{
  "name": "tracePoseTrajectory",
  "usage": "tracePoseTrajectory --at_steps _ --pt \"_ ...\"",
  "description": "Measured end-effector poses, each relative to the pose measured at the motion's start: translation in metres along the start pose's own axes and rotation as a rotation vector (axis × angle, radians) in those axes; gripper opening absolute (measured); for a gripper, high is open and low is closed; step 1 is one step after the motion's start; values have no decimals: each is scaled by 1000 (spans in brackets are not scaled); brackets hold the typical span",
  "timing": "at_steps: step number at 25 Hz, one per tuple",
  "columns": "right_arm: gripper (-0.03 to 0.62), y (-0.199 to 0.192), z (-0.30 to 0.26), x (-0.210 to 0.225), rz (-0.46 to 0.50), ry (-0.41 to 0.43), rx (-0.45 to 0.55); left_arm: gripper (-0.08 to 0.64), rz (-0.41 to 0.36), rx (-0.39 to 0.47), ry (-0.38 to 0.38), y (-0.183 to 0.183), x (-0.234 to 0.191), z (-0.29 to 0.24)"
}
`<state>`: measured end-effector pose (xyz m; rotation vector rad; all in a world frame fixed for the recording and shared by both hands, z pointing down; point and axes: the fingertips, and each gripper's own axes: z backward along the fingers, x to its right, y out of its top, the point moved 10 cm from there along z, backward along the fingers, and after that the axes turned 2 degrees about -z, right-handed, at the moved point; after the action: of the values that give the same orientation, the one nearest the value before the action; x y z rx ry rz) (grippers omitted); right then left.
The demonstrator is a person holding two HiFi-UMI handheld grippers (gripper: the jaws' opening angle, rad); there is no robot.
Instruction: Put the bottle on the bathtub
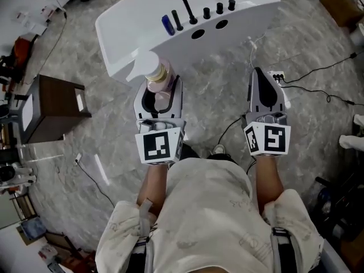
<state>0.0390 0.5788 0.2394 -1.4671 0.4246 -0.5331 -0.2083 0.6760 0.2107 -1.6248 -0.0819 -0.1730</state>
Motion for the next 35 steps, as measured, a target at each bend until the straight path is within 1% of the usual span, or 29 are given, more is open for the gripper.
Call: tracePoseTrajectory --at_steps 4,9,12,14,17,21,25,29,35 --pt "-11 -3 33 38 -10 -61 -10 224 -12 -4 -53 4 43 -6" --pt "-11 -7 61 67 -24 -106 -10 224 -10 3 -112 6 81 -9" --pt "-11 -6 66 70 -28 -128 -27 224 0 -3 -138 3 88 -12" --pt "-11 -7 65 69 -21 -134 -30 224 8 -16 -141 1 88 -17" --pt "-11 -11 57 73 -5 -139 -27 224 22 -7 -155 -4 86 -35" --pt "-11 -10 36 82 20 -152 -49 224 48 13 -169 -10 82 -68" --pt "-11 -4 -6 89 38 -153 -51 224 54 24 -182 -6 68 -108" --pt "-11 -1 -54 88 43 -149 -66 224 64 17 -187 -6 47 -146" --pt "-11 -5 -128 82 53 -132 -103 224 104 -9 -186 -15 7 -201"
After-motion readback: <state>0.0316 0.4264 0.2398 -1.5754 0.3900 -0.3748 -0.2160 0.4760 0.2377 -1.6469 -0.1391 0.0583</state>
